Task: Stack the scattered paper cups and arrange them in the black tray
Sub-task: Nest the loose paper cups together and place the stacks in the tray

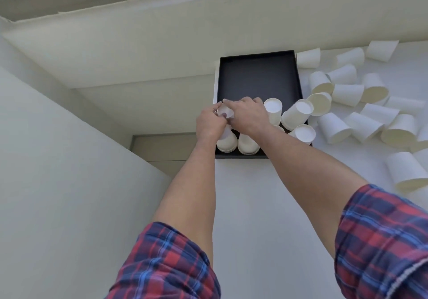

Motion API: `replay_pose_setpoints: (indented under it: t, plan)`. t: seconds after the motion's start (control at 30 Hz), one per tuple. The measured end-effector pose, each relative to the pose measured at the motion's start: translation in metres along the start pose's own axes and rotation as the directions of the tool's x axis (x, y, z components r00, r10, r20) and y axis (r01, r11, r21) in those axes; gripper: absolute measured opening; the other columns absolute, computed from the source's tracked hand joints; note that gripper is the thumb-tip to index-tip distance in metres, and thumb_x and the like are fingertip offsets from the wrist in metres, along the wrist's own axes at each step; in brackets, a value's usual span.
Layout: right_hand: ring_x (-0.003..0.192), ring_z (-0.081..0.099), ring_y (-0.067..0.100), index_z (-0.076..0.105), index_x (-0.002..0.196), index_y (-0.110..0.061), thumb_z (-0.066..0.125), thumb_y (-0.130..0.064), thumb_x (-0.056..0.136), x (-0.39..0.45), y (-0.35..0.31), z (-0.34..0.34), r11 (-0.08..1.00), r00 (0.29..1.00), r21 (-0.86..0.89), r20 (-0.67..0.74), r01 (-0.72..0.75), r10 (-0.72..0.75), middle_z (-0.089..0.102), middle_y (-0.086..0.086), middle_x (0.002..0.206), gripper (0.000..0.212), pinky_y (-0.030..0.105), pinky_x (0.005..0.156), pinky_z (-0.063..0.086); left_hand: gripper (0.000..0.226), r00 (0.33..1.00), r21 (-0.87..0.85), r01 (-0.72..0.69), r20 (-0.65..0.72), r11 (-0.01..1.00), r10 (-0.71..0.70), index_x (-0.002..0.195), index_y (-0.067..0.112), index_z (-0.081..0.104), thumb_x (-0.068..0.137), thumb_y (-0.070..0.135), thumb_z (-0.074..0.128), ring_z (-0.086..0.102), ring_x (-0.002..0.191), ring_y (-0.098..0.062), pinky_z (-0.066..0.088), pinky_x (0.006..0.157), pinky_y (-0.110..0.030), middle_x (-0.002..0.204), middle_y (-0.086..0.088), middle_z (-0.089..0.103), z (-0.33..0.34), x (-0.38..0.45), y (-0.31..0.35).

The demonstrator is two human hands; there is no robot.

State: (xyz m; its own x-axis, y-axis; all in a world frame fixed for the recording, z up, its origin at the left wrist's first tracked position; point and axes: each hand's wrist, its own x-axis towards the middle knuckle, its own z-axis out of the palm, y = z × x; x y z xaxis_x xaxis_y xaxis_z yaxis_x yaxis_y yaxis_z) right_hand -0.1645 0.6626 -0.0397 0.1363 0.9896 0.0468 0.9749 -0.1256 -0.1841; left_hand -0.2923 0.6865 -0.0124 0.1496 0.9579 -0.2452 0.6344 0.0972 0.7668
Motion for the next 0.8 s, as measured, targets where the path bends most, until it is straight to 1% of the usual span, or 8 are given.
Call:
replay_pose_setpoints:
  t: [0.1,0.17,0.27,0.33,0.43,0.6,0.7,0.8]
  plan:
    - [0.129,0.049,0.022,0.036,0.151,-0.036,0.047,-0.047,0.097,-0.001,-0.001,0.003,1.000,1.000,-0.001,0.024,0.017,-0.017,0.067,-0.007,0.125,0.057,0.041,0.100,0.034,0.044,1.000,0.050,-0.018,0.000,0.999,0.018,0.142,0.033,0.060,0.099,0.019,0.059,0.065,0.096,-0.020,0.043,0.072,-0.024,0.108,-0.002,0.070,0.002,0.000,0.000]
    - [0.134,0.046,0.023,0.029,0.155,-0.034,0.046,-0.046,0.097,-0.005,-0.001,0.002,0.999,0.998,0.000,0.061,0.034,-0.034,0.061,-0.006,0.136,0.061,0.041,0.103,0.034,0.047,1.000,0.113,-0.024,-0.009,0.993,0.025,0.145,0.033,0.056,0.100,0.021,0.058,0.065,0.107,-0.022,0.049,0.082,-0.029,0.120,-0.002,0.069,0.003,-0.003,0.002]
    - [0.141,0.040,0.022,0.030,0.157,-0.029,0.045,-0.044,0.100,-0.020,0.003,-0.005,0.997,0.996,-0.003,-0.037,0.077,-0.078,0.049,-0.006,0.151,0.061,0.041,0.108,0.030,0.043,0.975,0.299,-0.096,-0.163,0.949,0.150,0.141,0.031,0.058,0.099,0.023,0.055,0.062,0.118,-0.026,0.048,0.099,-0.040,0.130,0.000,0.067,0.008,-0.013,0.011]
    - [0.140,0.043,0.021,0.045,0.150,-0.023,0.047,-0.034,0.100,-0.035,0.008,-0.011,0.992,0.976,0.010,-0.179,0.125,-0.121,0.054,-0.005,0.147,0.052,0.041,0.108,0.030,0.034,0.908,0.384,-0.204,-0.269,0.900,0.321,0.128,0.026,0.065,0.097,0.019,0.053,0.061,0.116,-0.025,0.041,0.097,-0.038,0.126,0.004,0.069,0.015,-0.024,0.021]
    - [0.124,0.058,0.022,0.066,0.127,-0.018,0.049,-0.022,0.095,-0.062,0.022,-0.020,0.989,0.920,0.050,-0.375,0.142,-0.113,0.069,-0.005,0.124,0.036,0.040,0.101,0.039,0.032,0.822,0.469,-0.328,-0.285,0.820,0.492,0.115,0.021,0.071,0.090,0.013,0.053,0.060,0.109,-0.025,0.038,0.091,-0.034,0.118,0.005,0.071,0.030,-0.042,0.036]
    - [0.087,0.064,0.027,0.070,0.085,-0.016,0.060,-0.013,0.087,-0.117,0.063,-0.027,0.998,0.804,0.049,-0.595,0.040,-0.003,0.067,-0.003,0.081,0.011,0.037,0.078,0.045,0.020,0.727,0.479,-0.491,-0.235,0.728,0.645,0.092,0.012,0.072,0.079,0.008,0.057,0.061,0.086,-0.031,0.046,0.076,-0.040,0.094,-0.004,0.069,0.069,-0.083,0.055]
    - [0.085,0.063,0.025,0.071,0.084,-0.018,0.063,-0.014,0.087,-0.158,0.096,-0.024,0.996,0.787,0.073,-0.612,-0.047,0.082,0.067,-0.004,0.080,0.010,0.038,0.079,0.042,0.016,0.734,0.463,-0.549,-0.129,0.696,0.666,0.085,0.009,0.072,0.079,0.009,0.058,0.059,0.078,-0.033,0.047,0.069,-0.044,0.084,-0.007,0.067,0.102,-0.113,0.062]
    - [0.089,0.061,0.024,0.073,0.091,-0.020,0.065,-0.011,0.082,-0.199,0.133,-0.024,0.982,0.786,0.047,-0.593,-0.181,0.173,0.068,-0.004,0.086,0.015,0.038,0.082,0.038,0.020,0.788,0.387,-0.559,-0.027,0.734,0.615,0.090,0.009,0.075,0.080,0.006,0.057,0.060,0.078,-0.034,0.048,0.069,-0.042,0.085,-0.008,0.070,0.138,-0.145,0.067]
